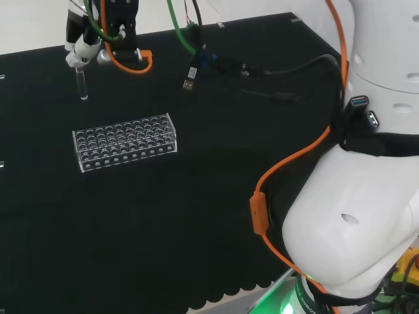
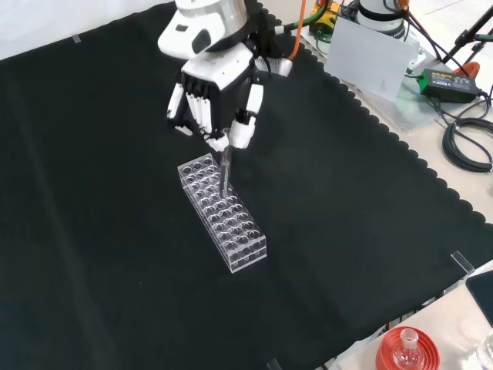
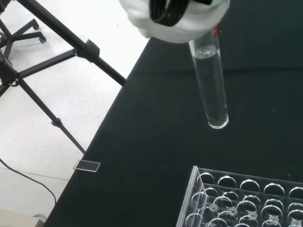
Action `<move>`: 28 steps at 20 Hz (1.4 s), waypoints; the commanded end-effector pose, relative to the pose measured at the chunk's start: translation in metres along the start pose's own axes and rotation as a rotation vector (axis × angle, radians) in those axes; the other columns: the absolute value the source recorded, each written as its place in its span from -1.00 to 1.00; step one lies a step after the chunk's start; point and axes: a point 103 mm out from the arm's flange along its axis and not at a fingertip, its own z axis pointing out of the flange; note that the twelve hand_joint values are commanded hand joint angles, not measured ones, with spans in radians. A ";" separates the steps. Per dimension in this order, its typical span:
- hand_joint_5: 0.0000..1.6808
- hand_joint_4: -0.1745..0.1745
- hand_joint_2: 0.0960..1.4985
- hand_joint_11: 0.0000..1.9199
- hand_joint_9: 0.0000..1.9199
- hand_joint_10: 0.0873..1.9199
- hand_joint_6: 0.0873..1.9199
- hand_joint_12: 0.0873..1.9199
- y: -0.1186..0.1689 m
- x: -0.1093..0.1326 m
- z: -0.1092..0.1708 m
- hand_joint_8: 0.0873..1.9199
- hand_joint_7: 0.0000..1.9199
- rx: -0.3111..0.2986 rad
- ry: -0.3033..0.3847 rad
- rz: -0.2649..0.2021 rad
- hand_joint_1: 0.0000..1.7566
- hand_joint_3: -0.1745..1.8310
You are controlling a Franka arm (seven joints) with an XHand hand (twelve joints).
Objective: Shake the test tube.
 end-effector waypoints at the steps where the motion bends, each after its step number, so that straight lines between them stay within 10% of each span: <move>1: 0.61 -1.00 0.23 -0.39 0.45 -1.00 -0.73 0.35 -0.011 0.001 -0.010 -0.67 0.55 0.004 -0.003 0.004 0.62 -0.86; 9: 0.61 -1.00 0.24 -0.39 0.46 -1.00 -0.73 0.35 -0.018 0.005 -0.013 -0.67 0.55 0.011 0.033 0.021 0.62 -0.87; 13: 0.61 -1.00 0.24 -0.39 0.46 -1.00 -0.73 0.35 -0.016 0.038 -0.006 -0.67 0.55 0.037 0.046 -0.051 0.62 -0.87; 18: 0.61 -1.00 0.24 -0.39 0.46 -1.00 -0.73 0.35 -0.019 0.055 0.005 -0.67 0.55 0.070 -0.105 -0.150 0.62 -0.87; 28: 0.61 -1.00 0.24 -0.39 0.46 -1.00 -0.73 0.34 -0.028 -0.069 -0.027 -0.67 0.55 0.031 -0.230 0.151 0.62 -0.88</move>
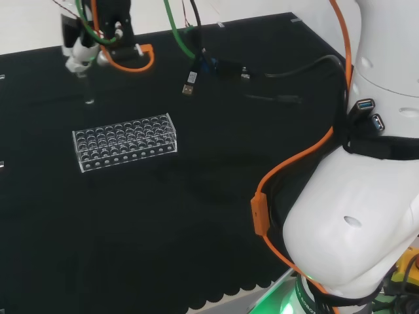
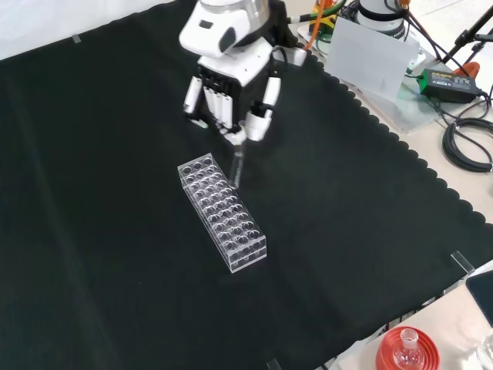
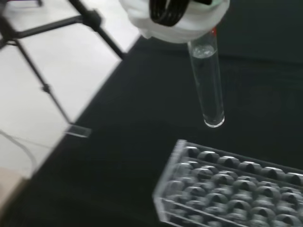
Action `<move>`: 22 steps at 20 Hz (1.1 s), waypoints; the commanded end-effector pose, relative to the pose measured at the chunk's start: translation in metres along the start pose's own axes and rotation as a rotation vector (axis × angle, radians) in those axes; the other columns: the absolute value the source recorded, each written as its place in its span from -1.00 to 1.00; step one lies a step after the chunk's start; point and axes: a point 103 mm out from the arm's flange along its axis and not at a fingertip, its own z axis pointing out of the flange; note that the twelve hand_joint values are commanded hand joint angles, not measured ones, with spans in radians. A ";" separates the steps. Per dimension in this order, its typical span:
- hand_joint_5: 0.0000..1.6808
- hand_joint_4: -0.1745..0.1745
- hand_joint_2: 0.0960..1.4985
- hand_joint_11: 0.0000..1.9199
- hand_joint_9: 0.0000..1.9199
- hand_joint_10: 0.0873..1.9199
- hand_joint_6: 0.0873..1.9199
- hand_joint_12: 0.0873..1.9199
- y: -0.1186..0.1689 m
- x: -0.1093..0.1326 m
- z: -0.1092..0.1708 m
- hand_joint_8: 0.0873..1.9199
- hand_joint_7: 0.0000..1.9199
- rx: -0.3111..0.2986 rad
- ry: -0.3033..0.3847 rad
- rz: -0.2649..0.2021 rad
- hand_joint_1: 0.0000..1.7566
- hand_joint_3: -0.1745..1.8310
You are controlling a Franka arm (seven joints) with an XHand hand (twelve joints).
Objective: Shake the test tube.
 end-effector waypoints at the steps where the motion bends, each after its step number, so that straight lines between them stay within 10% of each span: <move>1: 0.61 -1.00 0.24 -0.39 0.46 -1.00 -0.73 0.34 -0.011 -0.079 -0.015 -0.67 0.55 -0.019 -0.084 0.186 0.62 -0.88; 13: 0.61 -1.00 0.25 -0.38 0.46 -1.00 -0.74 0.34 0.011 0.037 -0.009 -0.67 0.55 -0.003 0.131 -0.054 0.62 -0.89; 22: 0.62 -1.00 0.25 -0.38 0.47 -1.00 -0.74 0.34 -0.002 -0.051 -0.010 -0.67 0.55 -0.008 0.032 0.143 0.62 -0.90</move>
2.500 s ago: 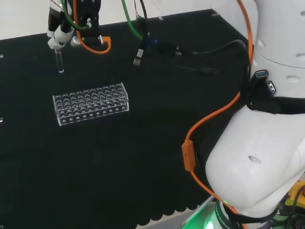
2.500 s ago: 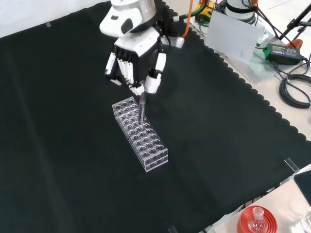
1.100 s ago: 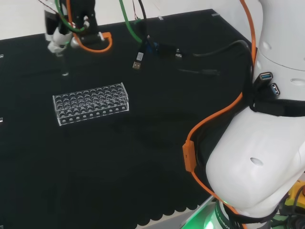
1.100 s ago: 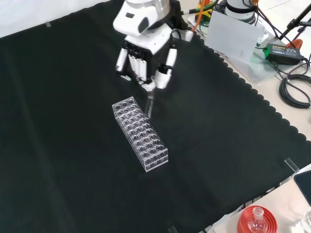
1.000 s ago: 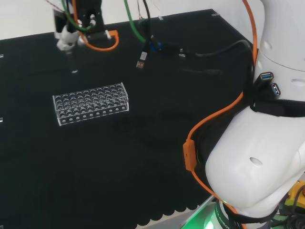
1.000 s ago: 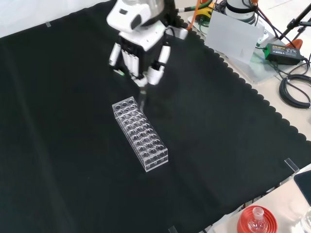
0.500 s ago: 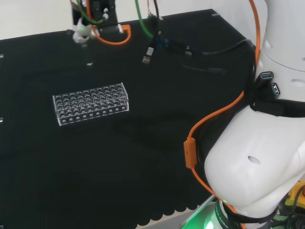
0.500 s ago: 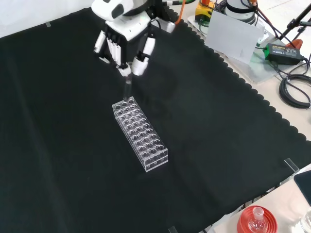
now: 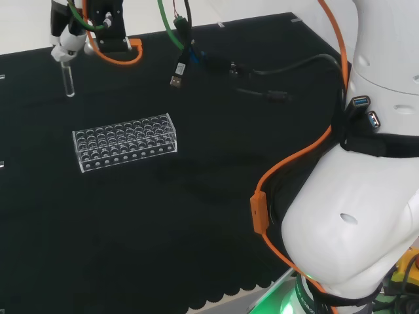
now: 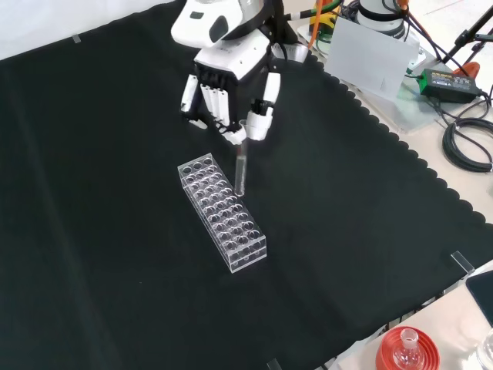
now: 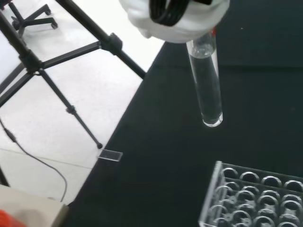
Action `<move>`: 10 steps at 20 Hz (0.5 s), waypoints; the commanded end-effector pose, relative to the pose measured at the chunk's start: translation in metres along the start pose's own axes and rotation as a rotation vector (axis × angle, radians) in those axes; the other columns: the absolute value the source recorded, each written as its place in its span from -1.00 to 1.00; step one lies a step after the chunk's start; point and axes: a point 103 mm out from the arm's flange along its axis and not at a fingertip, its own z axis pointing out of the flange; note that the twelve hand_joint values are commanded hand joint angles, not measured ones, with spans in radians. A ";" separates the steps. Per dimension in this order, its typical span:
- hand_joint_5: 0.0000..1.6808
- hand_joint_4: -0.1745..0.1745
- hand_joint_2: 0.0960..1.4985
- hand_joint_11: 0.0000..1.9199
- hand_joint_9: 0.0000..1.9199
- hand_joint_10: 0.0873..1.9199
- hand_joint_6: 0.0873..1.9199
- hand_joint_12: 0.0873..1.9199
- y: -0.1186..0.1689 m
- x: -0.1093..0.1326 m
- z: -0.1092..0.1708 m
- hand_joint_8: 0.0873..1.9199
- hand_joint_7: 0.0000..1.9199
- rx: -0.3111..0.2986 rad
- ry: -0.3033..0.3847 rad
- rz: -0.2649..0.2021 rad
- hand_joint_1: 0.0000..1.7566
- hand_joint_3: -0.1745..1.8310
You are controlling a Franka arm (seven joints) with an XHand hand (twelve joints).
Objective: Shake the test tube.
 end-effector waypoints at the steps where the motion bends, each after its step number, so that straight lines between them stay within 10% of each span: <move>1: 0.62 -1.00 0.25 -0.38 0.47 -1.00 -0.74 0.34 -0.016 -0.078 -0.002 -0.67 0.55 0.004 -0.089 0.168 0.62 -0.90; 10: 0.62 -1.00 0.26 -0.38 0.47 -1.00 -0.74 0.34 -0.019 -0.076 -0.003 -0.68 0.55 0.000 -0.073 0.159 0.62 -0.91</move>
